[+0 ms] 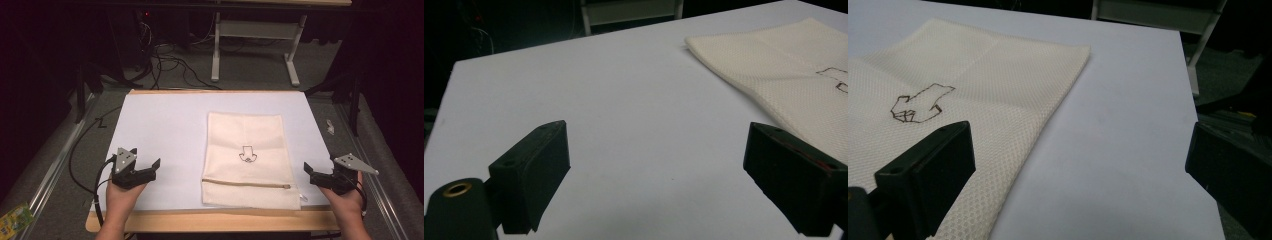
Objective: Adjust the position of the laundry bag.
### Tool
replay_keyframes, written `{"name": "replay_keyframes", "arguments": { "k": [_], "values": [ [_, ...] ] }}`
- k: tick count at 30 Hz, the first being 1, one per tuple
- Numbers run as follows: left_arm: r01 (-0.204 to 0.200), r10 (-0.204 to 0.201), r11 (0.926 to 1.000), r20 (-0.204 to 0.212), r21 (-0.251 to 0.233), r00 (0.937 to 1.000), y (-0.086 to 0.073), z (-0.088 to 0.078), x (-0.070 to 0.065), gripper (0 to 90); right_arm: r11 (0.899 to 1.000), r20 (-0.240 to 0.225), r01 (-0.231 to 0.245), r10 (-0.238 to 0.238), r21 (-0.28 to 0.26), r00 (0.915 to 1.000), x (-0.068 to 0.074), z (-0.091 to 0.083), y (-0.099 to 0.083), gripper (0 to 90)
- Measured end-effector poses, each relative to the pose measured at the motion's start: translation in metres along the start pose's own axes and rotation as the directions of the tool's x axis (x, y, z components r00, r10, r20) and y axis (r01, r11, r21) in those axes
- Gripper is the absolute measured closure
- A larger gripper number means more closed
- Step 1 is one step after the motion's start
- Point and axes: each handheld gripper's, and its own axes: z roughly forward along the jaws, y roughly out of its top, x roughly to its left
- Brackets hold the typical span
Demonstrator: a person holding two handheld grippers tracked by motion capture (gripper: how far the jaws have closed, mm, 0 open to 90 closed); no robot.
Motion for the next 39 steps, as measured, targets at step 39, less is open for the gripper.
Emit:
{"name": "replay_keyframes", "arguments": {
  "k": [39],
  "values": [
    [0.038,-0.084,0.9783,0.225,0.204,0.9708,0.041,0.157,-0.100,45.6,1.000,-0.080,0.018,-0.019,-0.013,0.9966,0.008,0.001,0.000,7.6]
  ]
}}
